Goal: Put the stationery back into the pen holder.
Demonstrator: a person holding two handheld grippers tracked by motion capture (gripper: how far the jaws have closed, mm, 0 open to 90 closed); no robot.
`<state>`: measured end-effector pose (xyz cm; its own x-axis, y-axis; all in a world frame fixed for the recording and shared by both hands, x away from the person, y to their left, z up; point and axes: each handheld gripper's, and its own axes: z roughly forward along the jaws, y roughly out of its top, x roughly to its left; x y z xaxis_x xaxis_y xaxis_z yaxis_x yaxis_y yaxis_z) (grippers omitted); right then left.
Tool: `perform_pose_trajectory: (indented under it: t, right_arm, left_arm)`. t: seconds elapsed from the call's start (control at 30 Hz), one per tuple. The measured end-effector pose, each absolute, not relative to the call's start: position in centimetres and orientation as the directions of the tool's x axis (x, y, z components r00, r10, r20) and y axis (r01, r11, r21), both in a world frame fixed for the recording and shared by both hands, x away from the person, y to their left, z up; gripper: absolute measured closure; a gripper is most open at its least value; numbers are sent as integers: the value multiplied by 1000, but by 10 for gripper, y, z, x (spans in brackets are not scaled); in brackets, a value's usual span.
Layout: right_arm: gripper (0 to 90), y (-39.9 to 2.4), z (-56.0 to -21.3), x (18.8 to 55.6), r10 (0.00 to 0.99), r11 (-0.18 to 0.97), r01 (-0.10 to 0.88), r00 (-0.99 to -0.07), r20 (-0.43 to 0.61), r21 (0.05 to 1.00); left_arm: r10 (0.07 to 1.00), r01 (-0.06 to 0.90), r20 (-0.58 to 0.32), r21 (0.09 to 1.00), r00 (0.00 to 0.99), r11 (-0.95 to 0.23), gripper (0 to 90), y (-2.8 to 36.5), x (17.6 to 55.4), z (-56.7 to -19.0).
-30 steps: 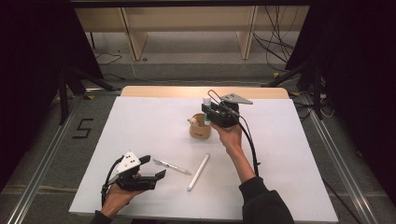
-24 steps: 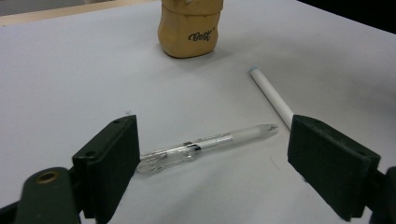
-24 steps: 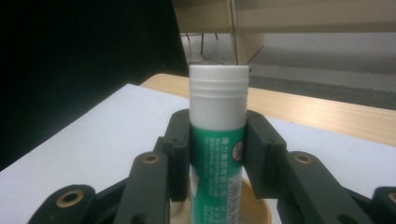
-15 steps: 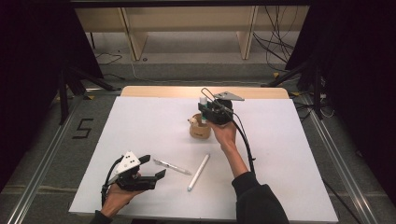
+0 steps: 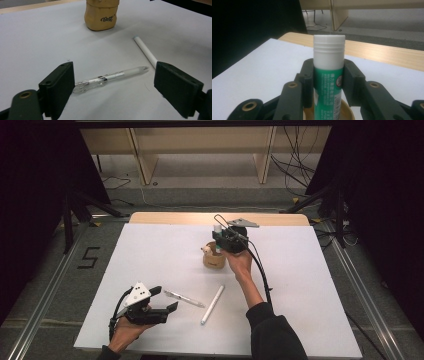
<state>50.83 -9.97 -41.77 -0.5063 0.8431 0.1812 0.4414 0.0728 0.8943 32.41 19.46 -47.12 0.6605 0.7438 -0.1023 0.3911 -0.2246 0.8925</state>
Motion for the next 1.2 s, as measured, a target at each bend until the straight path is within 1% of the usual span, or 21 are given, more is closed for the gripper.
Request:
perform_pose_trajectory:
  t: [0.3, 0.97, 1.03, 1.1, 1.2]
  right_arm:
    - [656, -96, -421, 508, 841, 64, 452, -505, 196, 890]
    - [646, -89, -430, 508, 847, 93, 467, -502, 177, 880]
    - [607, -90, -430, 508, 846, 85, 471, -500, 187, 878]
    - [516, -92, -428, 508, 835, 56, 479, -503, 222, 876]
    - [476, -95, -423, 506, 829, 25, 475, -502, 247, 880]
  left_arm:
    - [745, 390, -102, 893, 659, -224, 164, 194, 324, -471]
    - [746, 391, -93, 890, 659, -234, 164, 195, 325, -472]
    - [746, 391, -92, 890, 659, -235, 163, 195, 325, -472]
    - [748, 393, -98, 890, 656, -229, 163, 195, 325, -472]
    - [749, 396, -97, 889, 655, -231, 163, 195, 325, -472]
